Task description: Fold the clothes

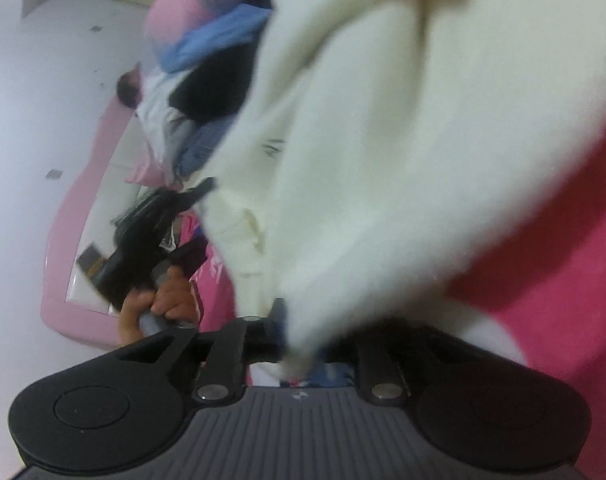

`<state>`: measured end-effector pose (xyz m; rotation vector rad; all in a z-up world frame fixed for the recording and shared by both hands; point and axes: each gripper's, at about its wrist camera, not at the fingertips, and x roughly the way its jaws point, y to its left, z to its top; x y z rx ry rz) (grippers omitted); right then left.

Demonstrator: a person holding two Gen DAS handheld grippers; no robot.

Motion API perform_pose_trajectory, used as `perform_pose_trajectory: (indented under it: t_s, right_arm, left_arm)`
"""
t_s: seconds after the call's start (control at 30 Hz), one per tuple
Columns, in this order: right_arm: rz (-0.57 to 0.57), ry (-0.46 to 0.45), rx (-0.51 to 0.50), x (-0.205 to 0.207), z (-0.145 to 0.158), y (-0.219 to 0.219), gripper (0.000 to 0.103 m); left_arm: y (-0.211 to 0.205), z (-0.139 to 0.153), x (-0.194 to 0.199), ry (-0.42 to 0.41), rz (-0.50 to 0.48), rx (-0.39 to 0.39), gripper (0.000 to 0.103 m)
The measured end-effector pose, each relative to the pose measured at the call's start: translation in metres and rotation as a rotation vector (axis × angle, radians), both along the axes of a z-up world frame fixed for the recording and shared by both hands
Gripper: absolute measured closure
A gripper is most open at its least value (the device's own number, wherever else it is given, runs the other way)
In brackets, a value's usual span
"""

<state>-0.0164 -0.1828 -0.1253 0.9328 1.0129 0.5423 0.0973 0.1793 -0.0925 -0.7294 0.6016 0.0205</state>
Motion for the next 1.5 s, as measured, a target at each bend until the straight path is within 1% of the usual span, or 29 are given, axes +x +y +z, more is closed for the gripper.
perform_pose_trajectory:
  t_s: [0.03,0.07,0.1,0.17,0.27,0.33,0.4,0.57,0.63,0.8,0.9,0.97,1.07,1.1,1.17,1.2,1.27,1.33,1.4,1.5]
  right_arm:
    - [-0.002,0.010,-0.002,-0.001,-0.002,-0.001,0.074]
    - [0.001,0.009,0.012,-0.003,-0.002,-0.003,0.072]
    - [0.001,0.008,0.018,-0.005,-0.007,-0.001,0.070]
    - [0.001,0.002,0.028,-0.010,-0.003,-0.005,0.059]
    - [-0.013,-0.013,0.018,-0.018,0.000,-0.011,0.055]
    - [-0.026,-0.029,0.003,-0.026,0.001,-0.019,0.053]
    - [-0.042,-0.036,0.004,-0.035,0.001,-0.030,0.050]
    - [-0.104,-0.058,0.016,-0.055,0.004,-0.059,0.046]
    - [-0.133,-0.075,0.023,-0.058,0.007,-0.066,0.045]
    - [-0.167,-0.150,0.005,-0.064,0.029,-0.083,0.044]
    - [-0.133,-0.237,-0.071,-0.061,0.057,-0.084,0.044]
    - [-0.084,-0.315,-0.142,-0.052,0.082,-0.077,0.043]
    - [0.001,-0.416,-0.228,-0.031,0.115,-0.051,0.036]
    - [0.033,-0.452,-0.258,-0.022,0.126,-0.041,0.034]
    - [0.104,-0.505,-0.304,-0.003,0.141,-0.014,0.025]
    - [0.146,-0.529,-0.330,0.010,0.148,0.002,0.023]
    - [0.237,-0.550,-0.389,0.044,0.157,0.042,0.023]
    - [0.316,-0.552,-0.453,0.074,0.159,0.080,0.022]
    - [0.398,-0.550,-0.521,0.104,0.158,0.121,0.020]
    - [0.519,-0.572,-0.650,0.136,0.150,0.186,0.016]
  left_arm:
    - [0.005,0.000,-0.006,-0.009,-0.002,-0.024,0.043]
    - [0.010,-0.001,-0.010,-0.017,-0.004,-0.050,0.041]
    - [0.015,-0.001,-0.016,-0.022,-0.005,-0.078,0.037]
    - [0.023,0.000,-0.024,-0.040,-0.009,-0.114,0.035]
    - [0.028,0.005,-0.046,-0.059,-0.009,-0.130,0.030]
    - [0.026,0.008,-0.063,-0.073,-0.028,-0.141,0.028]
    - [0.019,0.009,-0.080,-0.077,-0.071,-0.154,0.028]
    - [-0.018,0.000,-0.104,-0.045,-0.228,-0.183,0.027]
    - [-0.036,-0.006,-0.109,-0.016,-0.274,-0.172,0.027]
    - [-0.062,-0.015,-0.115,-0.006,-0.326,-0.153,0.029]
    - [-0.077,-0.020,-0.119,-0.004,-0.355,-0.143,0.029]
    - [-0.087,-0.023,-0.121,-0.002,-0.374,-0.137,0.031]
    - [-0.095,-0.026,-0.125,-0.021,-0.387,-0.110,0.033]
    - [-0.096,-0.028,-0.126,-0.027,-0.381,-0.101,0.036]
    - [-0.097,-0.031,-0.130,-0.041,-0.359,-0.085,0.044]
    - [-0.097,-0.032,-0.131,-0.047,-0.350,-0.076,0.048]
    - [-0.095,-0.034,-0.135,-0.062,-0.344,-0.083,0.053]
    - [-0.092,-0.036,-0.140,-0.076,-0.343,-0.096,0.061]
    - [-0.090,-0.038,-0.142,-0.088,-0.350,-0.113,0.067]
    - [-0.087,-0.042,-0.145,-0.109,-0.368,-0.127,0.072]
